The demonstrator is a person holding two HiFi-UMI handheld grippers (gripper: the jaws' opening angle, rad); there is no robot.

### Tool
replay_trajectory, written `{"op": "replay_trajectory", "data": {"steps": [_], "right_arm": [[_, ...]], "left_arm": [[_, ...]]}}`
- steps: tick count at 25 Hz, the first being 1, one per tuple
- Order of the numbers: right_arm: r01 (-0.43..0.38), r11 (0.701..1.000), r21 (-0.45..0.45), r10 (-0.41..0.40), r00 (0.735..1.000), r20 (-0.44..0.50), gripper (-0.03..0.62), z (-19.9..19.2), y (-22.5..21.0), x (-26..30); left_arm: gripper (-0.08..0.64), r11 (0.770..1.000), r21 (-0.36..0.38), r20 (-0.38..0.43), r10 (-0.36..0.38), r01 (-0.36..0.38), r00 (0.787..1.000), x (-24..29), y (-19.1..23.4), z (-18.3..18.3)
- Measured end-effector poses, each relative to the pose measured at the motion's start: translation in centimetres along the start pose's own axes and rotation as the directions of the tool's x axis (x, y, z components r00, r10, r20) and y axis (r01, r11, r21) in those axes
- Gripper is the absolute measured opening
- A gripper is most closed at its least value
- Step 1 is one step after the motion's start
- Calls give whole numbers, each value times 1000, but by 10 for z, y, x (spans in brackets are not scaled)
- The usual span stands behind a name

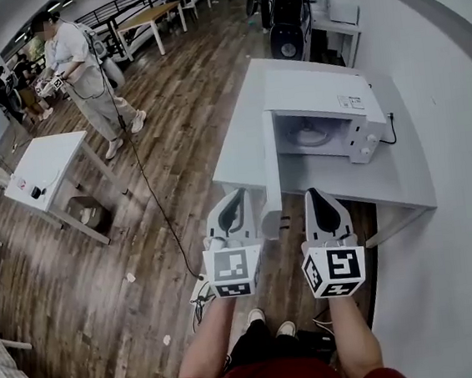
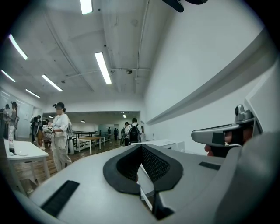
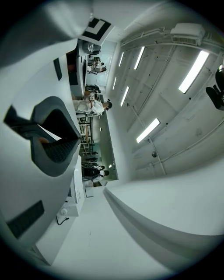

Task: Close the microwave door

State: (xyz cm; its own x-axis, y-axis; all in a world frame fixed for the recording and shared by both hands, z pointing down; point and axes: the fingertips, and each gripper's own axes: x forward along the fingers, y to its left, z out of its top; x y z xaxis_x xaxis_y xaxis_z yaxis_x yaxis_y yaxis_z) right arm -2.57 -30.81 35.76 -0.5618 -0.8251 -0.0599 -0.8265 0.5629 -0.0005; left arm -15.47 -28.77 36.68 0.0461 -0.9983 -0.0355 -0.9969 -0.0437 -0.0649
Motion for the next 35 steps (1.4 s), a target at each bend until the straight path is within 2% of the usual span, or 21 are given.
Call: {"op": "replay_trajectory", "data": {"steps": [4, 10, 17, 22, 27, 35], "right_arm": [[-68, 998, 0, 68, 996, -64, 26, -29, 36, 9], [-127, 992, 22, 128, 979, -157, 26, -82, 77, 21], [-160, 986, 51, 167, 960, -225, 27, -128, 107, 31], [-144, 988, 65, 156, 952, -262, 26, -154, 116, 40], [-117, 991, 59, 129, 952, -278, 26, -162, 114, 48], [-84, 996, 34, 90, 957, -275, 26, -159, 105, 49]], "left_arm": [[26, 998, -24, -34, 48, -49, 998, -13, 25, -20], [26, 995, -25, -72, 94, -96, 993, -24, 55, -55], [26, 987, -38, -137, 147, -153, 980, -43, 84, -102], [26, 984, -46, -173, 163, -173, 971, -53, 98, -124], [26, 986, -54, -176, 146, -158, 974, -46, 103, -128], [26, 995, -68, -164, 60, -72, 985, -15, 83, -128]]}}
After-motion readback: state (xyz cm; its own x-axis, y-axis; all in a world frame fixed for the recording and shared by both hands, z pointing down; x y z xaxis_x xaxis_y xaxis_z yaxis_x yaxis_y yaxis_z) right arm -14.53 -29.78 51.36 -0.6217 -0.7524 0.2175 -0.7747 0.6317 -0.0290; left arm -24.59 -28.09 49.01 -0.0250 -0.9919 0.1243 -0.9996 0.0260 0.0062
